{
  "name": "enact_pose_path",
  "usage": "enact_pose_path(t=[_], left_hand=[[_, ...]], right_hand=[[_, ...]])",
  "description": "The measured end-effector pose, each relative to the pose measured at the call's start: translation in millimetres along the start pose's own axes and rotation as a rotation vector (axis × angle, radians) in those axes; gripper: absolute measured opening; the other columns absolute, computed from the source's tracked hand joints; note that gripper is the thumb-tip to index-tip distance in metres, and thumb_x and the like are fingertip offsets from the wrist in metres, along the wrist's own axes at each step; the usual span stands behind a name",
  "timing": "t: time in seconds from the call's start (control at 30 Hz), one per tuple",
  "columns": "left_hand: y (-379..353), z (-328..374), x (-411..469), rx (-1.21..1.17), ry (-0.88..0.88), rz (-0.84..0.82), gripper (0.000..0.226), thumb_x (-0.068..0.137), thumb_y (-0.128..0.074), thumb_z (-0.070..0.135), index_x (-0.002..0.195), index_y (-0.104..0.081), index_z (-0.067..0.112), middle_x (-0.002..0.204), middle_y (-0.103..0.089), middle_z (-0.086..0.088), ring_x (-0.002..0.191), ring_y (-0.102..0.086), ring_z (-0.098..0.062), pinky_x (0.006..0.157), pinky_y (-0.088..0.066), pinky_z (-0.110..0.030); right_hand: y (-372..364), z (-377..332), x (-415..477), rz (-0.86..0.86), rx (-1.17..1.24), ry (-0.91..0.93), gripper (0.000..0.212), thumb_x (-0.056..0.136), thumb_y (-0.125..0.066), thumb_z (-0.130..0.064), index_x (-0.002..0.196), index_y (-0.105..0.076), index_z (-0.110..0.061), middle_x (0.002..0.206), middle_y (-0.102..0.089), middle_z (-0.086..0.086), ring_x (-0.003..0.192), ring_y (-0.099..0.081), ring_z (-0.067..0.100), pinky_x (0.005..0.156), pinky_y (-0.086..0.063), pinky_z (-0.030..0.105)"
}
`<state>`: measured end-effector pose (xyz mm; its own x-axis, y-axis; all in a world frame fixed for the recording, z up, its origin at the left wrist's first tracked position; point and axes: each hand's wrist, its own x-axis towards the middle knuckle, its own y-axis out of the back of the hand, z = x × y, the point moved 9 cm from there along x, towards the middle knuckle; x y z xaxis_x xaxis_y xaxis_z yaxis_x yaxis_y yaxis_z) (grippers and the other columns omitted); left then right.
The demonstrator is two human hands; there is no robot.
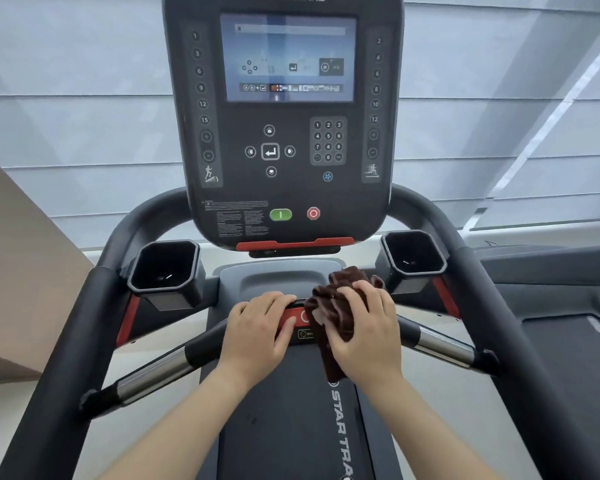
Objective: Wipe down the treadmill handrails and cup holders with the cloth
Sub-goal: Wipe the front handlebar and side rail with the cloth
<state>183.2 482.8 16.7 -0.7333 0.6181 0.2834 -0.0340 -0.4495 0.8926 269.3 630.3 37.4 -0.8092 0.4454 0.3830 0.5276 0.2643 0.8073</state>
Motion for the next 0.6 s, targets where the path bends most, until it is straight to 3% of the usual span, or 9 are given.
enact_pose_path(t=[0.13, 0.2, 0.4, 0.6], left_hand=[[2, 3, 0, 0.009, -0.007, 0.021, 0.035, 0.088, -0.042, 0.039, 0.116, -0.057, 0.024, 0.112, -0.063, 0.008, 0.103, -0.059, -0.012, 0.084, -0.045, -0.032], [3, 4, -1, 0.008, -0.006, 0.027, 0.035, 0.088, -0.041, 0.039, 0.115, -0.057, 0.024, 0.111, -0.063, 0.008, 0.102, -0.059, -0.012, 0.084, -0.045, -0.033], [4, 5, 0, 0.005, 0.018, 0.03, 0.033, 0.087, -0.043, 0.038, 0.114, -0.057, 0.025, 0.111, -0.063, 0.01, 0.103, -0.058, -0.011, 0.085, -0.044, -0.032], [-5, 5, 17, -0.068, 0.004, -0.115, 0.027, 0.088, -0.053, 0.03, 0.114, -0.052, 0.022, 0.114, -0.058, 0.008, 0.104, -0.054, -0.014, 0.086, -0.046, -0.035]], right_hand=[[-10, -6, 31, -0.119, -0.026, -0.024, 0.04, 0.078, -0.06, -0.052, 0.105, -0.06, -0.022, 0.119, -0.056, -0.004, 0.113, -0.046, 0.023, 0.093, -0.044, 0.04], [-11, -6, 28, -0.146, -0.012, 0.006, 0.04, 0.079, -0.06, -0.05, 0.107, -0.059, -0.023, 0.118, -0.058, -0.005, 0.11, -0.048, 0.023, 0.095, -0.043, 0.04], [5, 8, -3, -0.001, 0.054, 0.06, 0.04, 0.072, -0.071, -0.026, 0.109, -0.058, -0.018, 0.119, -0.056, 0.002, 0.108, -0.049, 0.027, 0.099, -0.041, 0.04], [-7, 18, 27, -0.143, 0.079, -0.114, 0.046, 0.079, -0.064, -0.041, 0.122, -0.056, -0.025, 0.123, -0.056, -0.005, 0.116, -0.045, 0.025, 0.099, -0.041, 0.039]])
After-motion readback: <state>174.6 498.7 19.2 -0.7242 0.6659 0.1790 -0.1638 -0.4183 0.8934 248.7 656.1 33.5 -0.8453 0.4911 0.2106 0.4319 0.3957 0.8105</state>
